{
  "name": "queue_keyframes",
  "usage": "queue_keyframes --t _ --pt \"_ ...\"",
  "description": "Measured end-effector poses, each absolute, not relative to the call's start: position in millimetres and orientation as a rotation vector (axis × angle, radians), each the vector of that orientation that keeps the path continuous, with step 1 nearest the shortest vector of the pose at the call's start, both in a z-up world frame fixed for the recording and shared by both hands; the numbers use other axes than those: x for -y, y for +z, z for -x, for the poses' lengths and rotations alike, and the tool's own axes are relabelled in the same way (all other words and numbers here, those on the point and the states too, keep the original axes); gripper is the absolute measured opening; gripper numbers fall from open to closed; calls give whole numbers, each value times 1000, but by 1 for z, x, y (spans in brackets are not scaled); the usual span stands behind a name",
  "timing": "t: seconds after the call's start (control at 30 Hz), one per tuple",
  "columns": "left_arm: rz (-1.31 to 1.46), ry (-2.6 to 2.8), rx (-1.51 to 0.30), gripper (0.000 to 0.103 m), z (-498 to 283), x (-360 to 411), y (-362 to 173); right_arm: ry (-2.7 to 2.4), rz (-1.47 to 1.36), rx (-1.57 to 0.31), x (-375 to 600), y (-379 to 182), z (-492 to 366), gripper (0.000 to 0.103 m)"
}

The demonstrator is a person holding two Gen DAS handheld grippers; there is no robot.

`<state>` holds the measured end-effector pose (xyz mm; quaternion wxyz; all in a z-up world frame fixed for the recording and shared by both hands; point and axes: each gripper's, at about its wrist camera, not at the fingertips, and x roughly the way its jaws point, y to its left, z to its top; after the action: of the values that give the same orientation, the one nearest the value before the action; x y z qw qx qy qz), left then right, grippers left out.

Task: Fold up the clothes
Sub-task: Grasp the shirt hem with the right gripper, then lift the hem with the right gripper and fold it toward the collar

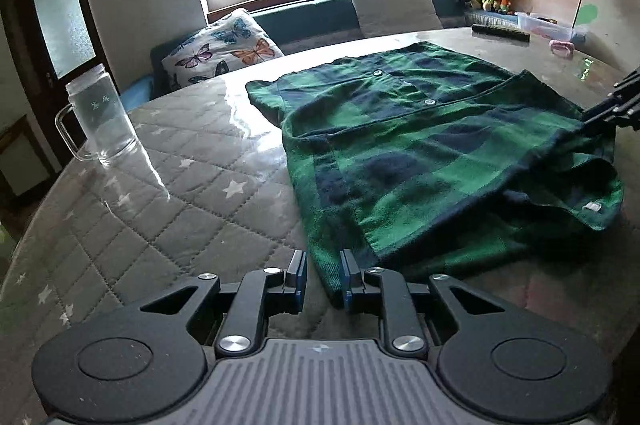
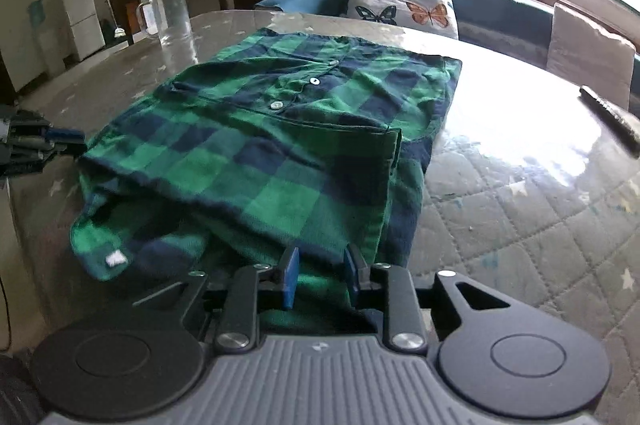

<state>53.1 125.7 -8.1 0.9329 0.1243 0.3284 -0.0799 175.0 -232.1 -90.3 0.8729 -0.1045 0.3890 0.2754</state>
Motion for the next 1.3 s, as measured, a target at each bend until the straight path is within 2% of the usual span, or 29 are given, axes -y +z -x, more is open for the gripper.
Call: queue_keyframes --t 0.17,0.23,0.37,0.47,0.6,0.73,0.8,0.83,0.87,0.93,0.97,1.03,1.3 --pt "-315 -229 -625 21 -37 -108 5 581 231 -777 234 -78 -165 24" --pt "-350 -276 -607 22 -30 -98 8 591 217 -749 233 -73 -166 29" --pt "-419 -373 -585 39 -21 -72 4 610 196 -758 226 -82 -178 32" --pt "-473 -432 -581 46 -17 -56 -4 623 190 -811 225 -92 -184 33" --pt "-515 -500 -571 51 -16 -38 -13 641 199 -803 229 -86 -174 39" --pt "-544 -544 -551 51 -18 -25 -19 666 244 -791 228 -81 -161 46" --pt "-551 -556 -538 51 -20 -20 -19 682 276 -782 225 -80 -155 53" --pt "-551 -560 -532 49 -21 -18 -19 689 293 -777 224 -79 -152 53" --pt "-546 -561 -527 39 -23 -18 -19 696 310 -772 222 -78 -149 54" --pt "-516 -560 -514 29 -26 -19 -14 715 348 -757 220 -78 -143 62" --pt "-499 -561 -508 22 -28 -21 -11 724 366 -748 218 -77 -140 64" --pt "-461 -562 -492 14 -33 -24 -2 750 417 -721 214 -77 -134 68" --pt "-348 -510 -460 9 -69 -32 28 769 523 -644 199 -83 -140 70"
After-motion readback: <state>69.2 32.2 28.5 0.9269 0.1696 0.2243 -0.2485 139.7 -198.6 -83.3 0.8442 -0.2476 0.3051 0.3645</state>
